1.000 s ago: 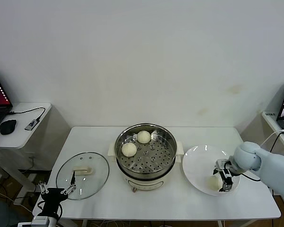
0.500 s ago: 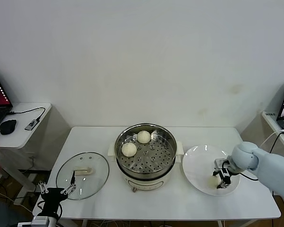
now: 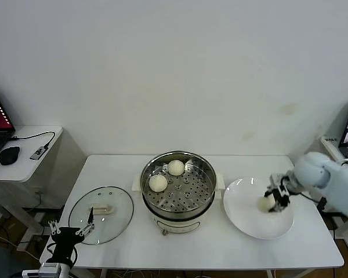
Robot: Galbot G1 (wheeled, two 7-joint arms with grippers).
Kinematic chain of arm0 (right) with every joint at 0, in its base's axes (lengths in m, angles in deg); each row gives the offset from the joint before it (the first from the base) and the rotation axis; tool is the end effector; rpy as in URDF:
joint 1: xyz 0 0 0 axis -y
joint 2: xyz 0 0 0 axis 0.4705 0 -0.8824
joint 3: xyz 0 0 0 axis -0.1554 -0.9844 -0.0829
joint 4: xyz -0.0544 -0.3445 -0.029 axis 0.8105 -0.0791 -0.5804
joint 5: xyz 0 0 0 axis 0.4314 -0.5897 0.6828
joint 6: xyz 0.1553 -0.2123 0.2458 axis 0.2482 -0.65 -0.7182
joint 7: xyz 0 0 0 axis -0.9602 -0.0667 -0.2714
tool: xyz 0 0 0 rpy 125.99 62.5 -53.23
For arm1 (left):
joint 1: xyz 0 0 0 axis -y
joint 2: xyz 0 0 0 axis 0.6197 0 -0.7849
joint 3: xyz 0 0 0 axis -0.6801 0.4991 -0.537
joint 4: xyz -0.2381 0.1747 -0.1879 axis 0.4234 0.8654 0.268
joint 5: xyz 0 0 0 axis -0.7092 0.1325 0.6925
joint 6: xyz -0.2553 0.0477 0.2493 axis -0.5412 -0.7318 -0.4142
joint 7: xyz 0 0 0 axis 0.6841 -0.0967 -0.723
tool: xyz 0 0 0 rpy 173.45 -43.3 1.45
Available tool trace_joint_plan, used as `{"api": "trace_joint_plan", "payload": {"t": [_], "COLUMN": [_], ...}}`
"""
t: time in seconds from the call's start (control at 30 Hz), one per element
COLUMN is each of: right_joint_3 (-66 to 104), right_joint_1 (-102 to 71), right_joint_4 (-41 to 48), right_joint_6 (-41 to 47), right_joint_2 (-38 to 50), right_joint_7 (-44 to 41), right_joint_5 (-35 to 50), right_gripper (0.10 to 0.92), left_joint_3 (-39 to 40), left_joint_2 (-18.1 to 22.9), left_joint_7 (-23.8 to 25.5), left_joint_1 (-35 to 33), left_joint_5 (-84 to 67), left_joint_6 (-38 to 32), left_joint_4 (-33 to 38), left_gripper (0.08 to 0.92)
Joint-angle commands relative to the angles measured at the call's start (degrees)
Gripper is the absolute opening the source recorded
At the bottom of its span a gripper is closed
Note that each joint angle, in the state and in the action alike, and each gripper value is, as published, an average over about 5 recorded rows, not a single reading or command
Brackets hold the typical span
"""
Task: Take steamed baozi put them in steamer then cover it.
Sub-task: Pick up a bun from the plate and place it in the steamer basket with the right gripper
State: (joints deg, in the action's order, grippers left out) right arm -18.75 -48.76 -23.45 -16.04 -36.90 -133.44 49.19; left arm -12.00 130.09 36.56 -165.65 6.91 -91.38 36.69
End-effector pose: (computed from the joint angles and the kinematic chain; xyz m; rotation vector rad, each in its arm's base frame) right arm 0.4720 -0.1733 -0.1253 1.2020 -1.4434 1.3712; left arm 0.1554 0.1121 -0.3208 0.1091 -3.0439 -0.4150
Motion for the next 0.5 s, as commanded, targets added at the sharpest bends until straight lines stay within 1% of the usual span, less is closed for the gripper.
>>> {"api": "trace_joint_plan", "payload": {"t": [0.03, 0.17, 0.3, 0.4, 0.5], "right_joint_3": [-14.7, -17.5, -19.3, -20.7, -22.4], "right_joint_1": [29.4, 34.6, 34.6, 33.1, 31.2], "right_joint_4": [0.6, 0.1, -2.7, -4.7, -5.5], "right_joint_6": [-0.2, -0.9, -2.1, -3.4, -6.0], "right_joint_2": [-5.0, -11.3, -16.9, -20.5, -23.5], "right_joint_7": [-0.2, 2.5, 4.8, 6.3, 7.3], "right_joint_5": [10.0, 14.3, 18.3, 19.4, 18.6], "right_gripper": [0.56, 0.56, 0.562, 0.561, 0.56], "left_joint_3": [0.1, 0.0, -0.2, -0.3, -0.5], "left_joint_2": [-0.3, -0.5, -0.3, -0.1, 0.5], "left_joint_7": [0.0, 0.0, -0.1, -0.2, -0.2], "left_joint_1": [0.1, 0.2, 0.4, 0.4, 0.5], "left_joint_5": [-0.5, -0.7, -0.8, -0.8, -0.8], "left_joint_6": [-0.1, -0.2, -0.2, -0.2, -0.2], "left_joint_4": [0.2, 0.1, 0.1, 0.1, 0.2], "left_gripper": [0.823, 0.823, 0.823, 0.823, 0.823]}}
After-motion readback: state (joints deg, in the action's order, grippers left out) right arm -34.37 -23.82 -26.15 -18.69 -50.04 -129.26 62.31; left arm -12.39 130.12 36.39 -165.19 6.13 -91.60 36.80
